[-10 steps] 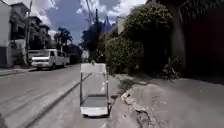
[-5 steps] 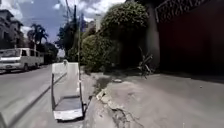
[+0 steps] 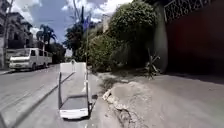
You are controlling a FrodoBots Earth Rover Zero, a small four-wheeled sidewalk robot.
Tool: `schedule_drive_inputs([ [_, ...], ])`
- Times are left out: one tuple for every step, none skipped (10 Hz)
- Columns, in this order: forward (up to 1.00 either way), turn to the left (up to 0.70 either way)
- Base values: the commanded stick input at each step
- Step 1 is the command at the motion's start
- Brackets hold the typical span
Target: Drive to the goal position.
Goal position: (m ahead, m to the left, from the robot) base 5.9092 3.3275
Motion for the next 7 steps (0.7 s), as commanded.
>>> schedule_drive_inputs([
  [0.05,0.00],
  [0.04,0.00],
  [0.03,0.00],
  [0.00,0.00],
  [0.00,0.03],
  [0.00,0.38],
  [0.00,0.42],
])
